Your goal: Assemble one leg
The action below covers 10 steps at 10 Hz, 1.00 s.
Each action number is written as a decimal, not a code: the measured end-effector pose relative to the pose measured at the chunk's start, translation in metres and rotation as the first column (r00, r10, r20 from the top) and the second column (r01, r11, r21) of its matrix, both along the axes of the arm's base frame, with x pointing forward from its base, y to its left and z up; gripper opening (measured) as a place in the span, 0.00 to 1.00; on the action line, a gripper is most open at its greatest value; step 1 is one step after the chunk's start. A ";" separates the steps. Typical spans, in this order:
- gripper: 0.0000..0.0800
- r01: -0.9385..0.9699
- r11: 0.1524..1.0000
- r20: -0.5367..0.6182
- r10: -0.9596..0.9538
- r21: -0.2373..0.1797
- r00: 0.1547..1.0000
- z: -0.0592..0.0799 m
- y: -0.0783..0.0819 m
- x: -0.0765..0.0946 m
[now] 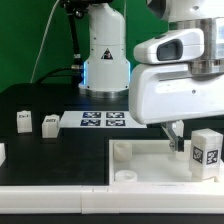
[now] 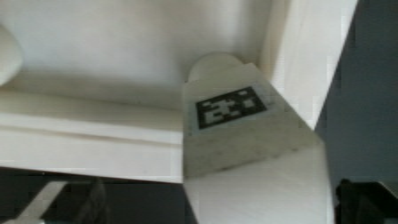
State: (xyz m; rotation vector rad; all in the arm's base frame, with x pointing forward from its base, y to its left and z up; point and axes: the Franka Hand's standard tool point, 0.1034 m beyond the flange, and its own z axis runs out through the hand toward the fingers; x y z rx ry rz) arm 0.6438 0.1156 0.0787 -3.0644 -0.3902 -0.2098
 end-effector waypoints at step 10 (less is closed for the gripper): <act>0.36 0.498 0.862 -0.060 -0.494 0.091 0.867 -0.003 -0.007 0.000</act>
Offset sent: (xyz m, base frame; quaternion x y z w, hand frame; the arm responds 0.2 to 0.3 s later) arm 0.0000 0.0000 0.0000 0.0000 0.0000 0.0799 0.9968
